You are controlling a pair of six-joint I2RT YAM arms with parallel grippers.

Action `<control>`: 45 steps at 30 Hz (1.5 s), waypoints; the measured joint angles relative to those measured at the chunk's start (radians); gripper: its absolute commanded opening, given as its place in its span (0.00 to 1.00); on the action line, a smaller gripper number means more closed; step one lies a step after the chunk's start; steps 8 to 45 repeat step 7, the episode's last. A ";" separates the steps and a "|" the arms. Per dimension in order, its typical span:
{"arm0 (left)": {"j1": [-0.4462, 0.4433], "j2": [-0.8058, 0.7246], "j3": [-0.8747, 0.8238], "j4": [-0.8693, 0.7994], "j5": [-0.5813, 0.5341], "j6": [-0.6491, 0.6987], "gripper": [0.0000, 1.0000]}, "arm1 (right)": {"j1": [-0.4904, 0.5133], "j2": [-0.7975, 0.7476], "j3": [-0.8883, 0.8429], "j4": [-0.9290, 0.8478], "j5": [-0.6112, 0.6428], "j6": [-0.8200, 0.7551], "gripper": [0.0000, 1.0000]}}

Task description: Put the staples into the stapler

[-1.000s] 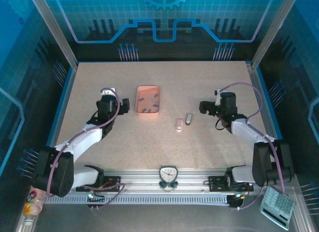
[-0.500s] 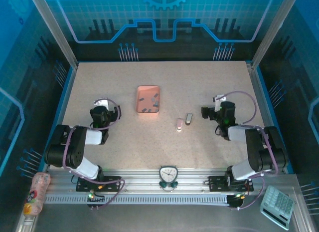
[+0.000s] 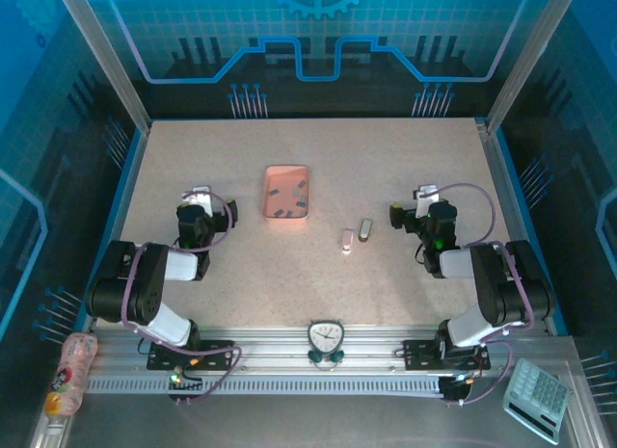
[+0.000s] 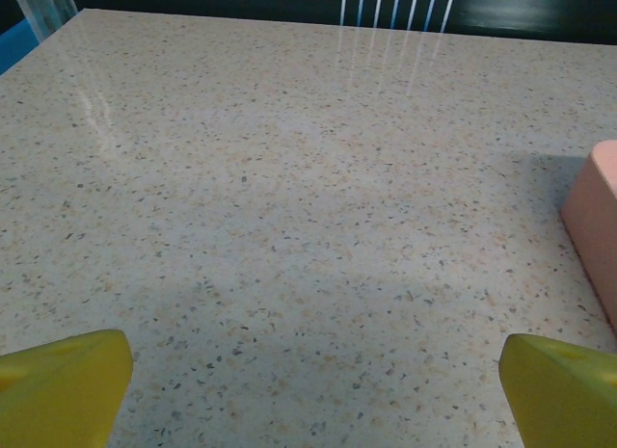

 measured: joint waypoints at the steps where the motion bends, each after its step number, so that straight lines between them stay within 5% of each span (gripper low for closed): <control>1: 0.000 0.000 0.000 0.000 0.004 0.000 0.99 | 0.000 0.000 0.000 0.000 0.000 0.000 1.00; 45: 0.000 0.000 0.008 0.000 0.019 0.000 0.99 | 0.000 0.000 0.000 0.000 -0.001 0.000 1.00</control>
